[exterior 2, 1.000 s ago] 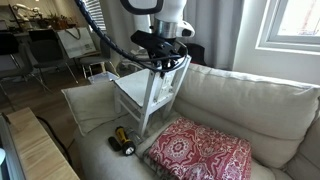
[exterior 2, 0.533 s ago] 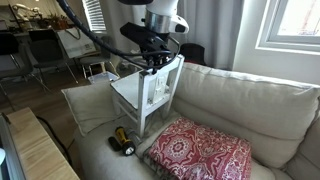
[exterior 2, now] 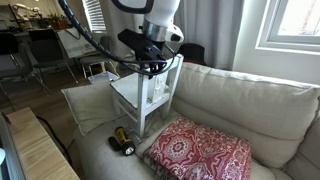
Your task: Lift the lying chair on the sofa to make it stand on its legs on the sofa seat
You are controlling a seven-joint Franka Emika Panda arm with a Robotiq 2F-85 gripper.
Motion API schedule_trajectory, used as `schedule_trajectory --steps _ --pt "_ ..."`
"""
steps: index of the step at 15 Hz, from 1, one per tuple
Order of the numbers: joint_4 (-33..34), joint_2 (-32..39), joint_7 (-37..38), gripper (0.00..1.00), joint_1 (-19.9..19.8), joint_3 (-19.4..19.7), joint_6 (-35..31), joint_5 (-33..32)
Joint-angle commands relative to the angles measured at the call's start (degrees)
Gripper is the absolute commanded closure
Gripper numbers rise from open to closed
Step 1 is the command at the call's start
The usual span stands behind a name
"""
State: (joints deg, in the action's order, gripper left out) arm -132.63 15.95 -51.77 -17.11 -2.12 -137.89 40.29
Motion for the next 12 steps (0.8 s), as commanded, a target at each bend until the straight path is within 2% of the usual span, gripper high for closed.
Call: schedule_trajectory --steps 1,2,3,4,5,8,12 --pt "1.40 3.92 -3.83 0.18 1.97 -0.82 0.96 4.40" --pt "1.63 4.46 -3.92 0.09 2.44 -0.91 0.63 4.75" --pt "1.95 4.97 -4.18 0.33 2.74 -1.01 0.57 5.06" --pt "2.21 5.22 -4.26 0.48 3.08 -1.05 0.04 5.31" --pt "2.44 5.50 -4.30 0.48 3.30 -1.06 -0.40 5.63" --pt "2.42 5.36 -4.06 0.74 4.51 -1.18 -7.64 7.32" --pt "0.58 4.06 -4.04 1.00 5.21 -2.26 -15.04 8.03"
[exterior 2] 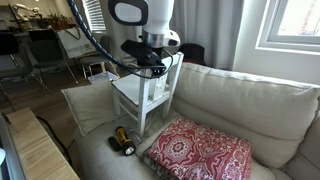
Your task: Lift the lying chair on the sofa to make it stand on its legs on the sofa seat
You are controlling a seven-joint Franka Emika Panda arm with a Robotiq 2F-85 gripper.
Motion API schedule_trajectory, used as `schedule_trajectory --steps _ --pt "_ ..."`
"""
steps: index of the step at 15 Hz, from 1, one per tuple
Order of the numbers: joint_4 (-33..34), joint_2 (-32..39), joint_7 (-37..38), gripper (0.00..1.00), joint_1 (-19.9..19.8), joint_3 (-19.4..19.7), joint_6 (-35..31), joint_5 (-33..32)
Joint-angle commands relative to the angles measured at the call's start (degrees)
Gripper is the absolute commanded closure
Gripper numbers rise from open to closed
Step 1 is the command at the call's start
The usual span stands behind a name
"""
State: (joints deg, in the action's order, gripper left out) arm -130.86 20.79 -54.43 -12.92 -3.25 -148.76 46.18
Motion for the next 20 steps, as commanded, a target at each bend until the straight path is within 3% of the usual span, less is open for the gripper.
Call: schedule_trajectory --steps 1,7,20 --pt "-1.87 -1.20 -1.07 0.96 1.23 -1.28 -4.78 1.83" --pt "-5.48 -7.74 -0.89 0.95 0.57 -0.78 -2.84 1.20" --pt "-12.87 -15.48 6.93 0.95 1.49 -0.98 -11.07 5.33"
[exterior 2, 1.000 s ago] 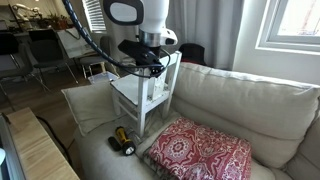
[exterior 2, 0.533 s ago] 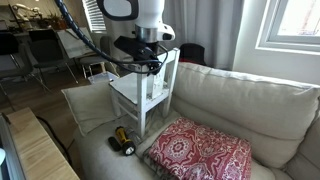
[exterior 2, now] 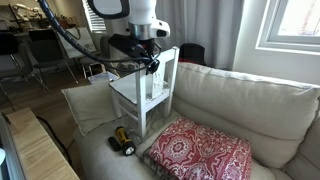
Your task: Lift the lying chair on the sofa to make it stand on its legs on the sofa seat
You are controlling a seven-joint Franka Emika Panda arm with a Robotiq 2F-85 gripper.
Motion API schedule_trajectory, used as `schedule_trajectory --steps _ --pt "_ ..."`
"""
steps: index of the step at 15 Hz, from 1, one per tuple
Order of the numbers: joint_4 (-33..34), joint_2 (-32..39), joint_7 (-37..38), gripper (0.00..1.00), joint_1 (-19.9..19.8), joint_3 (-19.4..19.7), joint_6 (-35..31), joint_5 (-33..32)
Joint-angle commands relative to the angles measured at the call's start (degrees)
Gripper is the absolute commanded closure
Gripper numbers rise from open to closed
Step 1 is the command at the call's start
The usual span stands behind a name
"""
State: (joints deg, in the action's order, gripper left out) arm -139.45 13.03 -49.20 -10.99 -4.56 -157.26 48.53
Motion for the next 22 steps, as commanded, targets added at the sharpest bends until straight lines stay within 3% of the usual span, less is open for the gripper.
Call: schedule_trajectory --steps 1,3,7,8,10,16,20,22 --pt "-4.73 -8.14 2.01 0.95 -0.55 0.15 -2.96 4.18" --pt "-5.71 -9.29 1.83 0.95 -0.75 0.02 -3.60 6.77" --pt "-6.07 -7.94 2.95 0.95 0.02 0.34 -3.80 4.60" --pt "-5.93 -7.77 1.93 0.55 0.12 0.05 -4.32 4.93" --pt "-5.43 -7.09 2.16 0.49 0.47 0.01 -5.50 3.93" --pt "-3.83 -8.80 2.61 0.03 0.33 0.15 -5.81 2.78" --pt "-4.11 -11.06 2.65 0.00 -0.29 0.92 -3.54 -0.15" --pt "-4.48 -14.35 -0.66 0.00 -1.75 2.03 3.23 -3.16"
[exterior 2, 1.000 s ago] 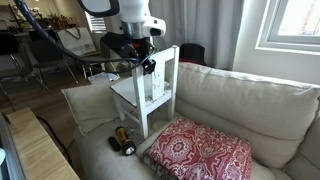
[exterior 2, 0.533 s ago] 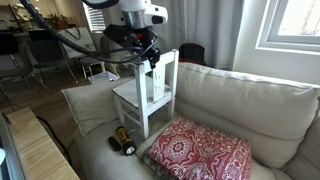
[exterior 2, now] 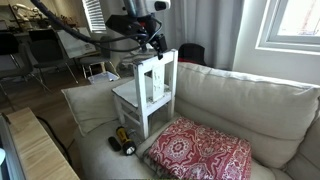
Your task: Lift the lying chair on the sofa to make it stand on its legs on the sofa seat
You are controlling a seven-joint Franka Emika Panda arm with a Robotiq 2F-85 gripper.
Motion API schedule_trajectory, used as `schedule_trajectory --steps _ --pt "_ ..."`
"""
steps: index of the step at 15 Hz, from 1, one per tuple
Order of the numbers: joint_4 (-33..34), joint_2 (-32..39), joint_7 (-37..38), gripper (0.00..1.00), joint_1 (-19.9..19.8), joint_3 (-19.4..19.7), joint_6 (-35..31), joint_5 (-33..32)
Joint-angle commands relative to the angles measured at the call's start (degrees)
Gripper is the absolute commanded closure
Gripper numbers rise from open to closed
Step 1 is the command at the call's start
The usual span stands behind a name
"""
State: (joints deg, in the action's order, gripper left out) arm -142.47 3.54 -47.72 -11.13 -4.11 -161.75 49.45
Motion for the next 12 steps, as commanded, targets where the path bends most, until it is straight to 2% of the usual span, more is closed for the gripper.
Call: schedule_trajectory --steps 1,3,4,6,8,12 --pt "-2.10 -7.01 -3.83 0.00 -2.25 2.25 11.08 -5.97" --pt "-3.19 -11.70 -6.88 0.00 -3.49 3.85 19.68 -9.73" --pt "-3.38 -13.67 -7.92 0.00 -0.93 7.62 23.40 -11.85" --pt "-3.53 -17.83 -8.80 0.00 -0.80 10.35 31.51 -17.03" --pt "-4.05 -21.80 -5.77 0.00 -0.75 11.79 35.36 -24.04" --pt "-5.28 -29.49 -2.74 0.00 -0.24 13.54 39.50 -32.21"
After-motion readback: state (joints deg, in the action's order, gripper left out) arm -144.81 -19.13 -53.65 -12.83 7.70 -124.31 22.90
